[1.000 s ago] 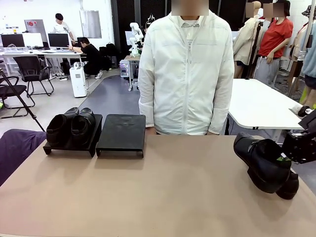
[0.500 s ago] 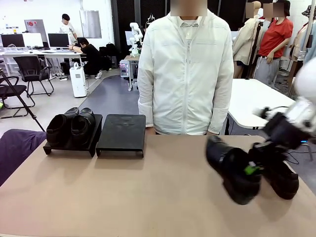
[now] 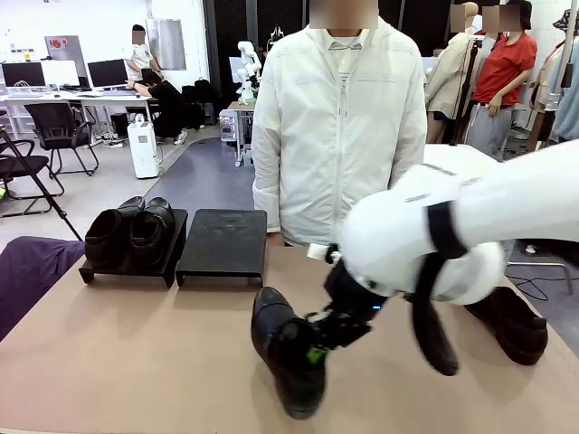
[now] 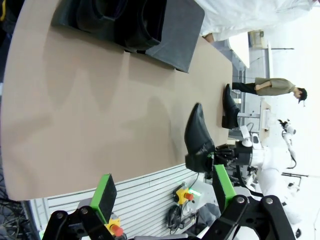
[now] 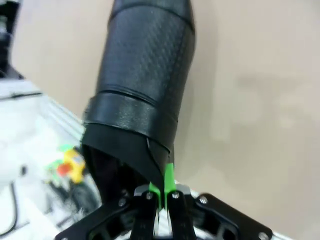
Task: Organize the shoes by placing them on the stand.
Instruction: Pick up one Shoe and place it in the middle of the table, then place the Shoe from the middle of the table onto the Shoes Stand.
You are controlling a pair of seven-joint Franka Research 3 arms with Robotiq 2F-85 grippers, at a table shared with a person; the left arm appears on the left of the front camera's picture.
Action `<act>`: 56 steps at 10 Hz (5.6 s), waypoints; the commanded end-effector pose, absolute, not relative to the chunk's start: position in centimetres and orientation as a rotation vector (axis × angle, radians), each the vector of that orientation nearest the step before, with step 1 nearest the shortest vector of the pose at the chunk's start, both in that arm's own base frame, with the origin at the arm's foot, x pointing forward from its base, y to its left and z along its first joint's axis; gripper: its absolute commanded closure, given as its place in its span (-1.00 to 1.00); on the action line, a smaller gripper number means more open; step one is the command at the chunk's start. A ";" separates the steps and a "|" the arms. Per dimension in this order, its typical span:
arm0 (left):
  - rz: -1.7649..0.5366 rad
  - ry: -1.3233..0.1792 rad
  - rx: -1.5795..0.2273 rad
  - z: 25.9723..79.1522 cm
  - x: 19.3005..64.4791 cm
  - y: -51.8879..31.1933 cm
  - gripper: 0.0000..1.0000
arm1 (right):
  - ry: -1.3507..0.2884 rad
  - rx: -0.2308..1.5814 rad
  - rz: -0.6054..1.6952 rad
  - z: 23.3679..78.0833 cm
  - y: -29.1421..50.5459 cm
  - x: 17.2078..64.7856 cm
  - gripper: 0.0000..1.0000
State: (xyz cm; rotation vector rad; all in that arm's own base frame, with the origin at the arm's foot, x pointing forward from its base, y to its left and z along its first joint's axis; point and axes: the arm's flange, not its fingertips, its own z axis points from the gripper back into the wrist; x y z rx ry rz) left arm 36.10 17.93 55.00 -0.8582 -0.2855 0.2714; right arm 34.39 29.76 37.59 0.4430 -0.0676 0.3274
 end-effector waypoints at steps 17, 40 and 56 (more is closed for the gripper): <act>0.270 -0.280 -0.855 55.0 35.8 18.0 -1.00 | 0.081 0.594 0.171 40.3 19.7 36.8 -1.00; 0.273 -0.285 -0.858 55.0 36.1 18.0 -1.00 | -0.069 0.830 -0.228 46.8 -13.2 34.7 -1.00; 0.210 -0.071 -0.484 46.9 35.5 -30.3 -1.00 | -0.069 0.830 -0.228 46.8 -13.2 34.7 -1.00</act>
